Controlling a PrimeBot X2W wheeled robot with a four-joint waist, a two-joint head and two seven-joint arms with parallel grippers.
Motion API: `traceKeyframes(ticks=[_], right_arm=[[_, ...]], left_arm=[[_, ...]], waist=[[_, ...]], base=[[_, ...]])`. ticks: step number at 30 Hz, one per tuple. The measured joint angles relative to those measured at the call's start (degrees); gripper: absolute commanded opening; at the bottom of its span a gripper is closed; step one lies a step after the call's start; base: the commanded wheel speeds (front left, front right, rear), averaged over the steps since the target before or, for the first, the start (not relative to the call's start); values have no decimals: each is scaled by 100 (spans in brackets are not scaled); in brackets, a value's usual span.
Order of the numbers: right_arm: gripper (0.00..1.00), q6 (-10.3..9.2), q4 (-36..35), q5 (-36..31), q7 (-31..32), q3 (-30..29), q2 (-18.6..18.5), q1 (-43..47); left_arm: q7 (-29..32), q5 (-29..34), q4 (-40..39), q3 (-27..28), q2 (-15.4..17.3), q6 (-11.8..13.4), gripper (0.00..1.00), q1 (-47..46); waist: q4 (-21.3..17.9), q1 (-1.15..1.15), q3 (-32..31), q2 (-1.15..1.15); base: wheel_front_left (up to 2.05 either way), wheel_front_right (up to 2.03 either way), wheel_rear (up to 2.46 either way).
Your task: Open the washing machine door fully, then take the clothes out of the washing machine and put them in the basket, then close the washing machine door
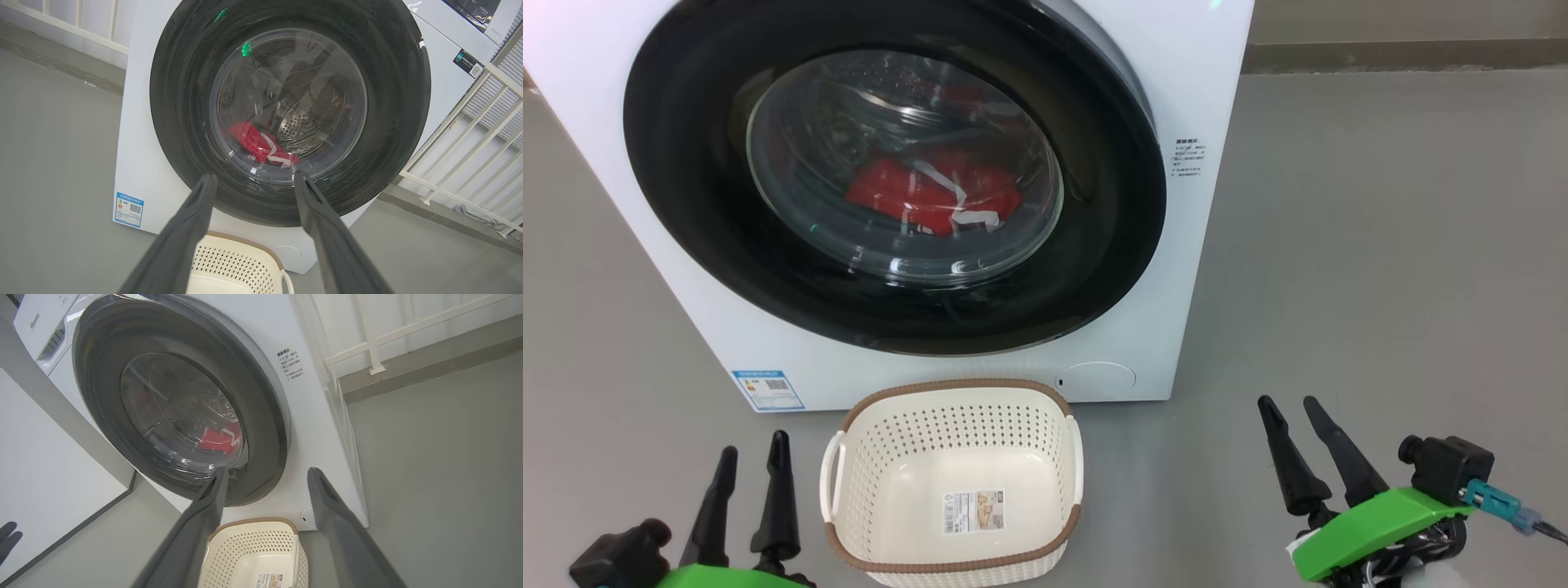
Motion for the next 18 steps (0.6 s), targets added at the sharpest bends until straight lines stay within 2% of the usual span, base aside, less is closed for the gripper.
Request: traceKeyframes(ticks=[18], right_arm=[[100,0,47,-1290,-291,179,-5,-152]], left_arm=[[-303,1009,-29,-112,-19,-7,100,3]], waist=[[40,0,-24,0]], base=[[0,0,0]])
